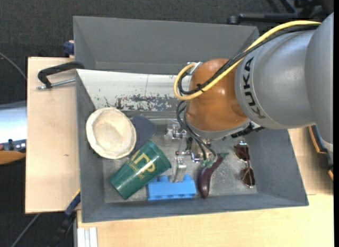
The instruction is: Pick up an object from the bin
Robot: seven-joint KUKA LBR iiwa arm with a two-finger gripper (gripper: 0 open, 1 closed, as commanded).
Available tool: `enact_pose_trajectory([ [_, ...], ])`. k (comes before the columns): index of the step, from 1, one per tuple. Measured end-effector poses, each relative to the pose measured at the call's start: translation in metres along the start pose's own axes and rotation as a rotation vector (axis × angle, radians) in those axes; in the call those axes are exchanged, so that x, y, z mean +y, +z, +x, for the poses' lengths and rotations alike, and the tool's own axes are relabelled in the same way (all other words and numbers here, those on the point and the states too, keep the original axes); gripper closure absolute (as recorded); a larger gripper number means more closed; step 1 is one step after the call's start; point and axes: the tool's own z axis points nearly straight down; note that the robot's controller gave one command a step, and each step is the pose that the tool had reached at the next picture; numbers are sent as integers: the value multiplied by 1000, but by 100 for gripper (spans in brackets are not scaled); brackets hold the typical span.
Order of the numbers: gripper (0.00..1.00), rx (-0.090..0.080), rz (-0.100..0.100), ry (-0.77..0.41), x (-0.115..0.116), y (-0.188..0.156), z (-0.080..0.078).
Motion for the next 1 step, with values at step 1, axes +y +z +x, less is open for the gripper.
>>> enact_pose_trajectory([
  [1, 0, 0, 0, 0, 0, 0, 0],
])
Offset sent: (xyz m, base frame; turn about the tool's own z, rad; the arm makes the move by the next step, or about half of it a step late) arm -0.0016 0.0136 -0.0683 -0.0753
